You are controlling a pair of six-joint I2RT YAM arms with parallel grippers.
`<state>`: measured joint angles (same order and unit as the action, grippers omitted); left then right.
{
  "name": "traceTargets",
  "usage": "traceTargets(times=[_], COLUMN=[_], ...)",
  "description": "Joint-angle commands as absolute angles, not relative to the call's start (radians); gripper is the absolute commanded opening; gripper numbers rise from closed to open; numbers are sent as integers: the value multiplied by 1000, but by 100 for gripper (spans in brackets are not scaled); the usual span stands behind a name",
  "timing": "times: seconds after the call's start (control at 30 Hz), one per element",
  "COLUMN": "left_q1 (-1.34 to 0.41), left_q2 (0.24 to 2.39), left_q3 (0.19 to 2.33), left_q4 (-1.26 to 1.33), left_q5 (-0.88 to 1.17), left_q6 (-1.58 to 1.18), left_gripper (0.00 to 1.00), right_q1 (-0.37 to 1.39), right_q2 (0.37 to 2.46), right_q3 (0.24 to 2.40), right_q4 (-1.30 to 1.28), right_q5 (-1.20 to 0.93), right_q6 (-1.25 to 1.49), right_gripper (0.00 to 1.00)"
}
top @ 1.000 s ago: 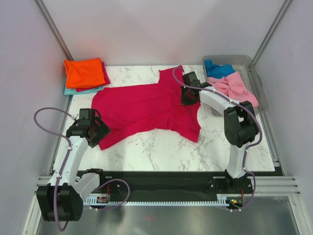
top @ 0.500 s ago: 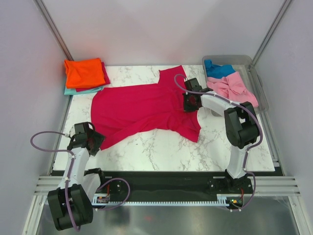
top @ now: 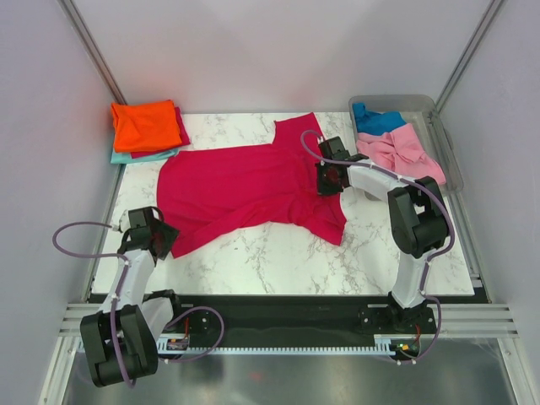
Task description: Fold and stack the t-shirts
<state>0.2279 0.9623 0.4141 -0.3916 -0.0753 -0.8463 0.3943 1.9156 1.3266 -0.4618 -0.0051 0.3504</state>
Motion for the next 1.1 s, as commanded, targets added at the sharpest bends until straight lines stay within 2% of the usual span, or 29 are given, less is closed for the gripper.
traceTargets(times=[0.0, 0.2, 0.3, 0.33, 0.4, 0.53, 0.67, 0.83, 0.93, 1.07], left_q1=[233, 233, 233, 233, 232, 233, 233, 235, 235, 238], left_q2=[954, 945, 925, 919, 901, 847, 789, 692, 660, 629], left_q3=[413, 390, 368, 353, 348, 380, 478, 647, 742, 825], left_q4=[-339, -333, -318, -301, -295, -311, -441, -604, -710, -787], left_q5=[-94, -68, -54, -46, -22, -5, 21, 3, -52, -97], left_q6=[-824, -807, -801, -798, -793, -781, -743, -698, -663, -603], left_gripper=[58, 55, 45, 26, 3, 2, 2, 2, 2, 2], right_q1=[387, 385, 385, 385, 385, 383, 387, 409, 457, 587], right_q2=[1867, 1855, 1842, 1838, 1816, 1772, 1686, 1497, 1392, 1248], right_q3=[1315, 1284, 1252, 1243, 1217, 1181, 1152, 1097, 1040, 977], right_q4=[-437, -430, -422, -416, -411, -407, -422, -469, -486, -547], right_q5=[-17, -18, -23, -28, -28, -49, -84, -129, -198, -146], right_q6=[334, 337, 341, 342, 347, 362, 385, 413, 434, 495], right_gripper=[0, 0, 0, 0, 0, 0, 0, 0, 0, 0])
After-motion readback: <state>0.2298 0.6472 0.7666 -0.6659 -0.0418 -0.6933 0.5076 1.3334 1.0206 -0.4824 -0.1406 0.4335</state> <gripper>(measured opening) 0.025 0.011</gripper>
